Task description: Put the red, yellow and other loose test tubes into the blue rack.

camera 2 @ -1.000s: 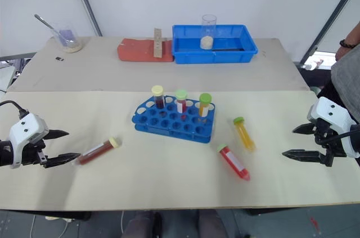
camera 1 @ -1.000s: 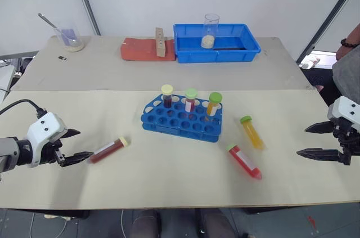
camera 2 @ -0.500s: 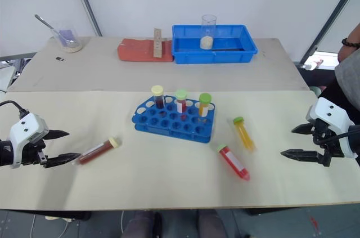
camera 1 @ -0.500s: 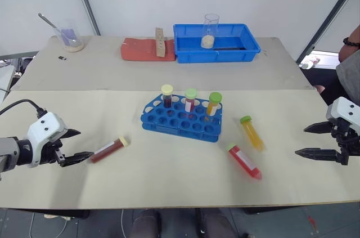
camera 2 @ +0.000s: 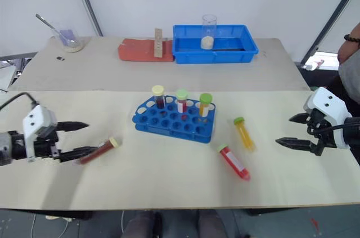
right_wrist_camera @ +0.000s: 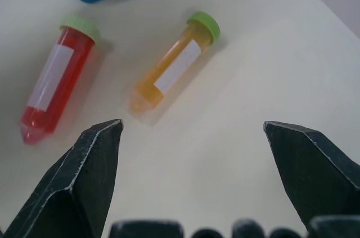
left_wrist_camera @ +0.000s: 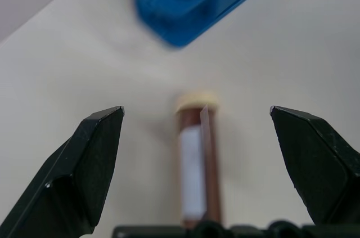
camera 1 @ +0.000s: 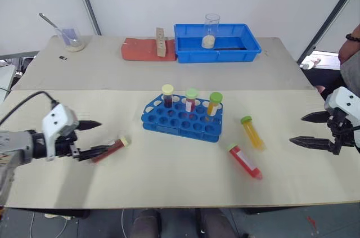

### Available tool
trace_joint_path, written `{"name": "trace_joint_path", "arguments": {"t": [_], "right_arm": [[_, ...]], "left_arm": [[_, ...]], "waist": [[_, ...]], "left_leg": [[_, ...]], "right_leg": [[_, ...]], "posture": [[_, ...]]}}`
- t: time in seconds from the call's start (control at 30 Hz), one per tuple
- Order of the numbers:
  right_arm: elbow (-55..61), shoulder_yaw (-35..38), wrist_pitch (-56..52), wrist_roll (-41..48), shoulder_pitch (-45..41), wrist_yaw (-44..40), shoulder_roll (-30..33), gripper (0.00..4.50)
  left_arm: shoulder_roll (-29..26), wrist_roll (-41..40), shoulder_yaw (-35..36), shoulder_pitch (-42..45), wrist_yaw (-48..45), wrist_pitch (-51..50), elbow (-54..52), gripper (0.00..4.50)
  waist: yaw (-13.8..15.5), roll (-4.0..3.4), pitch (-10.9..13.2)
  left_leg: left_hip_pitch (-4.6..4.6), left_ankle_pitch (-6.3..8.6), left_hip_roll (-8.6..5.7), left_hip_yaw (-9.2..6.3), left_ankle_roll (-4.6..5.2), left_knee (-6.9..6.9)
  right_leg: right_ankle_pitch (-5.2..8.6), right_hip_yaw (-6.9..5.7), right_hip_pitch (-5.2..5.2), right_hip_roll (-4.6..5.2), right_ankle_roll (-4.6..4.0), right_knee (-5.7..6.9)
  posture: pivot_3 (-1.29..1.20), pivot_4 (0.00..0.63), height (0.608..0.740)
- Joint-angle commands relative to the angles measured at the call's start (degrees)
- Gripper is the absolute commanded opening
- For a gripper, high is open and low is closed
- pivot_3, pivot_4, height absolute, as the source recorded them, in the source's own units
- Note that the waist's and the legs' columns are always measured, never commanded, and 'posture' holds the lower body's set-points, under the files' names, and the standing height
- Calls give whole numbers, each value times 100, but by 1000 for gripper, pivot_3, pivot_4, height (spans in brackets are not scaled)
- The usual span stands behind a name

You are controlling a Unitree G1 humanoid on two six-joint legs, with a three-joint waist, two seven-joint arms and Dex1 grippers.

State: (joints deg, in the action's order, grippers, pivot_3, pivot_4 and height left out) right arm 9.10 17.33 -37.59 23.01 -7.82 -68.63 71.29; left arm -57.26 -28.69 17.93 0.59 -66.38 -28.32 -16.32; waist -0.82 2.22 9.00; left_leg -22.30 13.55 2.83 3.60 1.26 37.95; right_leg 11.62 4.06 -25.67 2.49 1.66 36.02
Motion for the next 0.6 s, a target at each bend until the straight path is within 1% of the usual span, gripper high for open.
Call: {"name": "trace_joint_path", "arguments": {"t": [0.03,0.1,0.17,0.2,0.27,0.33,0.43,0.6], "right_arm": [[644,-45,-777,358,-291,309,-9,4448],[925,-288,-1278,430,-564,768,-224,4448],[1043,-511,-1644,403,-807,1127,-400,4448],[1042,-628,-1790,359,-925,1279,-465,4448],[924,-1091,-2154,153,-1342,1733,-745,4448],[710,-1490,-2468,29,-1695,1955,-933,4448],[331,-1981,-2687,-155,-2087,2078,-1051,4448],[-543,-2735,-2769,-364,-2793,1975,-1360,4448]], "left_arm": [[151,-405,-464,346,56,-247,-819,4493],[236,-498,-847,593,-4,-308,-1094,4493],[292,-563,-1082,779,-31,-359,-1229,4493],[321,-593,-1181,872,-34,-387,-1281,4493],[423,-609,-1508,1137,-121,-339,-1363,4493],[518,-603,-1777,1360,-187,-288,-1412,4493],[676,-637,-1978,1594,-175,-312,-1437,4493],[883,-552,-2274,1787,-169,-252,-1470,4493]], "waist": [[1,1,0],[1,1,0],[-20,1,0],[-26,1,0],[-34,1,0],[-34,1,0],[-26,1,0],[-32,1,0]], "left_leg": [[-1,0,-1,-1,0,0],[0,0,0,-4,0,0],[0,0,-1,-6,0,1],[1,-1,-1,-6,0,3],[1,-1,-2,-6,1,6],[-2,-1,-4,-7,1,18],[-6,-1,-5,-9,1,35],[-11,-1,-8,-12,2,44]], "right_leg": [[-4,1,0,-1,6,2],[-5,0,2,-4,9,3],[-6,1,2,-6,10,2],[-6,1,3,-8,10,3],[-5,4,4,-8,9,3],[-2,5,5,-9,4,4],[3,7,13,-9,-5,3],[-1,9,21,-8,0,-5]], "posture": [[0,150,740],[0,150,740],[0,150,740],[0,150,740],[0,150,740],[0,150,740],[0,150,740],[0,150,740]]}}
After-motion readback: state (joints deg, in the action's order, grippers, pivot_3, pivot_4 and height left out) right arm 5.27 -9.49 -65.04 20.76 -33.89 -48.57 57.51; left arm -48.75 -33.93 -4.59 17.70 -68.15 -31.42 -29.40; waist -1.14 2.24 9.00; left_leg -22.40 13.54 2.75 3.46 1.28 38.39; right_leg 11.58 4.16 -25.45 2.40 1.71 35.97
